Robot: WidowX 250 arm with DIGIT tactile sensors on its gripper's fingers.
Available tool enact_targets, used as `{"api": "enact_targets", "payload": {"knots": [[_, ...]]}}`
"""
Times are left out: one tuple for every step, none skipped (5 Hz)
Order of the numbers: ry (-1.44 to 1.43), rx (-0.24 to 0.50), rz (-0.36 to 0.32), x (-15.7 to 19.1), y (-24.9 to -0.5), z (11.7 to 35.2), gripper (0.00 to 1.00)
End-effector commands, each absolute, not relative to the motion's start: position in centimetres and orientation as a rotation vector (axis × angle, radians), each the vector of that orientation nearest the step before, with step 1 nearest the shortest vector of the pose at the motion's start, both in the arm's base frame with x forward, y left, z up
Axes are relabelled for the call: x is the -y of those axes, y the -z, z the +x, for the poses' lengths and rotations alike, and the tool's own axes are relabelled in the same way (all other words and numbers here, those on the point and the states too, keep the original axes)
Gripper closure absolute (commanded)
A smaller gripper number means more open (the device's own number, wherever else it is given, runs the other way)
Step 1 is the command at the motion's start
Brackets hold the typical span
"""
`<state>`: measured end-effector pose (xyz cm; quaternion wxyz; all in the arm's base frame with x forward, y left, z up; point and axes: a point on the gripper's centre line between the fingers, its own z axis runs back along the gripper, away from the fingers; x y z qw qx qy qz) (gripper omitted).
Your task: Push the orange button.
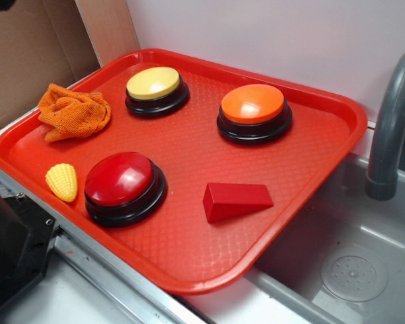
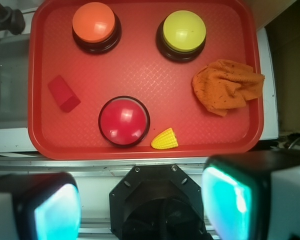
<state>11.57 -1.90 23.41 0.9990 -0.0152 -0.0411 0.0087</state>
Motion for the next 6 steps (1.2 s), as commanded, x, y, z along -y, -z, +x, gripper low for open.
{"api": "enact_targets", "payload": {"knots": [[-0.017, 0.082, -0.030, 1.9, -23.4, 11.6, 0.00], [0.079, 0.025, 0.007, -0.3, -20.3, 16.6, 0.00], [0.121, 0.047, 0.045, -1.4, -17.2, 21.7, 0.00], [0.173, 0.077, 0.057, -1.7, -14.9, 26.5, 0.00], [0.228, 0.099, 0.090, -1.5, -12.7, 29.6, 0.00], [0.257, 0.090, 0.082, 0.1, -11.2, 30.5, 0.00]]}}
